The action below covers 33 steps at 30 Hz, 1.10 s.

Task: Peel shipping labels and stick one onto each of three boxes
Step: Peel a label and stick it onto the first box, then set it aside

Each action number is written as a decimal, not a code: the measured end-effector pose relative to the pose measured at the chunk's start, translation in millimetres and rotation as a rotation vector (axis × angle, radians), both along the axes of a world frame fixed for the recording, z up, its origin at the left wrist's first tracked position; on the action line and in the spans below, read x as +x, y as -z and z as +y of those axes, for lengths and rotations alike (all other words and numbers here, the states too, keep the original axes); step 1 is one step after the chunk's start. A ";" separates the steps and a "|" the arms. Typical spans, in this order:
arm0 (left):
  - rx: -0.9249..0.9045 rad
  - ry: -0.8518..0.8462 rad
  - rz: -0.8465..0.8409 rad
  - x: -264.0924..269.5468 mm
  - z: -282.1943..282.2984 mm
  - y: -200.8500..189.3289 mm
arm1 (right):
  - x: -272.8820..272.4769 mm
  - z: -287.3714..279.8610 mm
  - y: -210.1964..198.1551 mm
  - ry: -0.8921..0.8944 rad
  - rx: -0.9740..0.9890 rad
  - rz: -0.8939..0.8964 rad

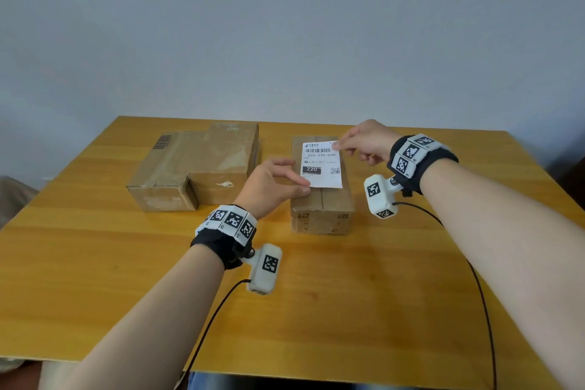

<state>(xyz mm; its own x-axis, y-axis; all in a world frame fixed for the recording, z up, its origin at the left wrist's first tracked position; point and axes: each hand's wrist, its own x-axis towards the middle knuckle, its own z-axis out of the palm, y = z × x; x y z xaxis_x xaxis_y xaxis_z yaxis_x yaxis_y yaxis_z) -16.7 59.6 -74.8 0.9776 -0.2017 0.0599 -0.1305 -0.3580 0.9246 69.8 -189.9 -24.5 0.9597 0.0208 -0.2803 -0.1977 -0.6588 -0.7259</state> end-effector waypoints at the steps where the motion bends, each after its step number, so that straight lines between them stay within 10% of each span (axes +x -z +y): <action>1: -0.002 0.005 -0.007 0.0 -0.9 0.0 | 2.4 0.5 -0.3 -0.004 -0.012 0.002; 33: -0.008 0.069 0.028 16.1 -4.2 20.6 | 5.6 -1.0 24.2 -0.021 -0.008 -0.089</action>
